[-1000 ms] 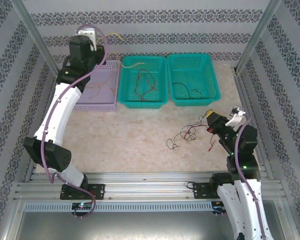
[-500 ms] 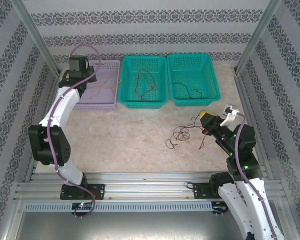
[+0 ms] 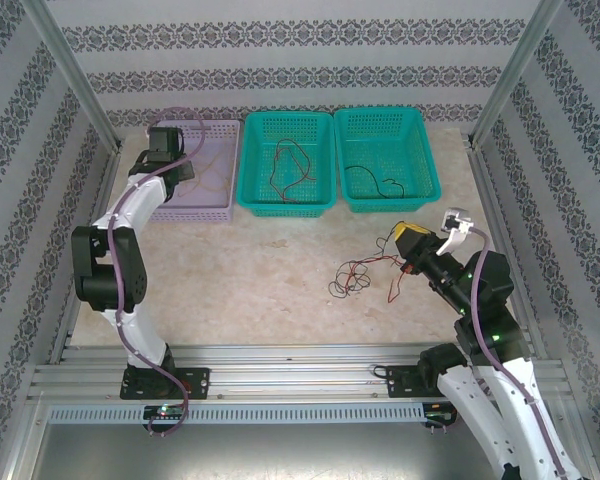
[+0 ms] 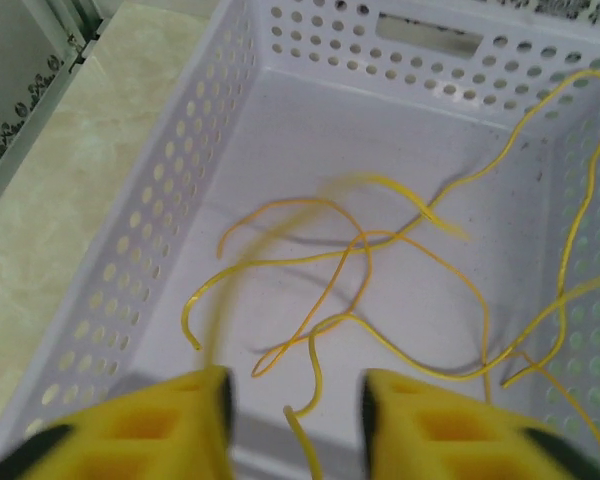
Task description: Untangle the cables
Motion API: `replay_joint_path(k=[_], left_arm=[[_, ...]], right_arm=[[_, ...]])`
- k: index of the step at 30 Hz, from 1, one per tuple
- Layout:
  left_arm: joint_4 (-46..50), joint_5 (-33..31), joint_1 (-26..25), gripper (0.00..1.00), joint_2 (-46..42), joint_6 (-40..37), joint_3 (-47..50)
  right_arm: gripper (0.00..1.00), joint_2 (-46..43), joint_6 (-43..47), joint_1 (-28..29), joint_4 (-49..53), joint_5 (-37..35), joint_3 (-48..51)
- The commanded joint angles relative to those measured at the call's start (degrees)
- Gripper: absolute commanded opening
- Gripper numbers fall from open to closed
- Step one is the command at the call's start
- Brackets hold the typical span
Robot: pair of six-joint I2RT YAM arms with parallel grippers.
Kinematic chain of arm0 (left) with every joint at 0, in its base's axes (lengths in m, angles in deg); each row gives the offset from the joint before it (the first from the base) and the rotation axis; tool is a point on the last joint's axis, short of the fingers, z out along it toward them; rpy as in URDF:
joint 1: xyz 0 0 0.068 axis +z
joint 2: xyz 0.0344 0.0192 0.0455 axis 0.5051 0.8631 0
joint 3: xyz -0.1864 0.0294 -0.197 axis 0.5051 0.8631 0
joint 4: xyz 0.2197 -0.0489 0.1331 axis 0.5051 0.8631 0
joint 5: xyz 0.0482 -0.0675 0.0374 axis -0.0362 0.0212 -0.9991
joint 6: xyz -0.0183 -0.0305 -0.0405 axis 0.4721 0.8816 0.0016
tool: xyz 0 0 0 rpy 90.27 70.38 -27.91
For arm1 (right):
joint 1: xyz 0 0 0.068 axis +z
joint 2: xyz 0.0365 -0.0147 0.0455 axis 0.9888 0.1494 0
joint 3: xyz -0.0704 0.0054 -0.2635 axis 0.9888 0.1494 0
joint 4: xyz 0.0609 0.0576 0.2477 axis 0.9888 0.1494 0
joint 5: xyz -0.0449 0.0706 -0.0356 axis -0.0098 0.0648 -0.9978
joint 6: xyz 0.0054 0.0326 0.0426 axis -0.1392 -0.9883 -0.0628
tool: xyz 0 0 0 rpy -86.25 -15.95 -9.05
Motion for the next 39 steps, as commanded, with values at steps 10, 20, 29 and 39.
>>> replay_joint_path(k=[10, 20, 29, 39], left_arm=[[2.5, 7.4, 0.5, 0.98, -8.4, 5.6, -1.7], [7.3, 15.3, -3.5, 1.0, -16.6, 10.1, -1.3], [-6.4, 27.0, -18.9, 0.99, -32.5, 23.4, 22.3], [-25.2, 36.6, -35.2, 0.96, -34.7, 24.8, 37.5]], right_arm=[[0.0, 3.2, 1.0, 4.2, -0.4, -1.9, -3.3], [0.0, 6.7, 2.1, 9.8, -1.6, -3.5, -5.5], [0.0, 12.6, 1.5, 11.3, -5.8, 4.5, -10.2], [0.0, 13.6, -0.5, 11.8, -8.7, 6.8, -10.4]])
